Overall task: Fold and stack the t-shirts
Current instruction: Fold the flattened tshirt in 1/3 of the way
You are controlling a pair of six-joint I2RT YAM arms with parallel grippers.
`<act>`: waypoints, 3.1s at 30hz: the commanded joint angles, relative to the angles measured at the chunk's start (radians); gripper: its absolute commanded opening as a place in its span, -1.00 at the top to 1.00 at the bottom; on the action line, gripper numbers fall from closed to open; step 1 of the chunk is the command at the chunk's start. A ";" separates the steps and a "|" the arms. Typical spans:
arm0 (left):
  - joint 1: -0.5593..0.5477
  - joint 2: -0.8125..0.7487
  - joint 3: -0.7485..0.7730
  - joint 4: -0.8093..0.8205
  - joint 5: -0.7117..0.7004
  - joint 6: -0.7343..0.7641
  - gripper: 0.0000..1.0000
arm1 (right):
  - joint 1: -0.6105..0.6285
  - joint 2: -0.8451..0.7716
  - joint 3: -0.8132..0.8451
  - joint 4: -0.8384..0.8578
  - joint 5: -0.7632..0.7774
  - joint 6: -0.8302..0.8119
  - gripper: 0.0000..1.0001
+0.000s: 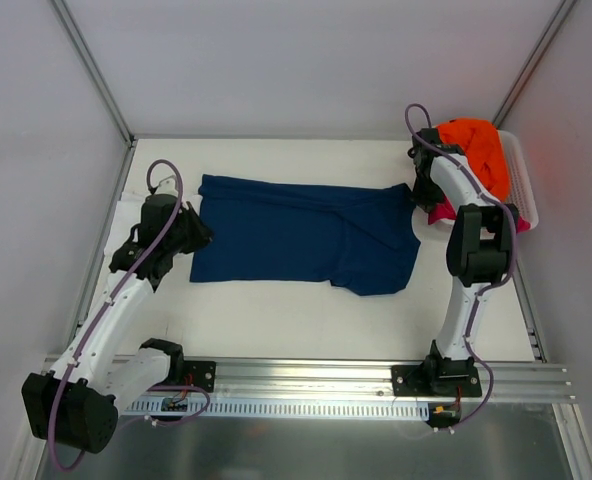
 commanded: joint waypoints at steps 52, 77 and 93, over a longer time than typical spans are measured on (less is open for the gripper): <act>-0.116 0.160 -0.296 0.057 -0.177 -0.102 -0.98 | 0.408 -0.905 -0.996 0.237 -0.147 0.248 -0.35; -0.116 0.266 -0.231 0.055 -0.215 -0.100 -0.98 | 0.538 -0.704 -1.123 0.403 -0.050 0.386 -0.05; -0.116 0.272 -0.230 0.055 -0.205 -0.096 -0.98 | 0.538 -0.672 -1.036 0.417 0.048 0.346 0.02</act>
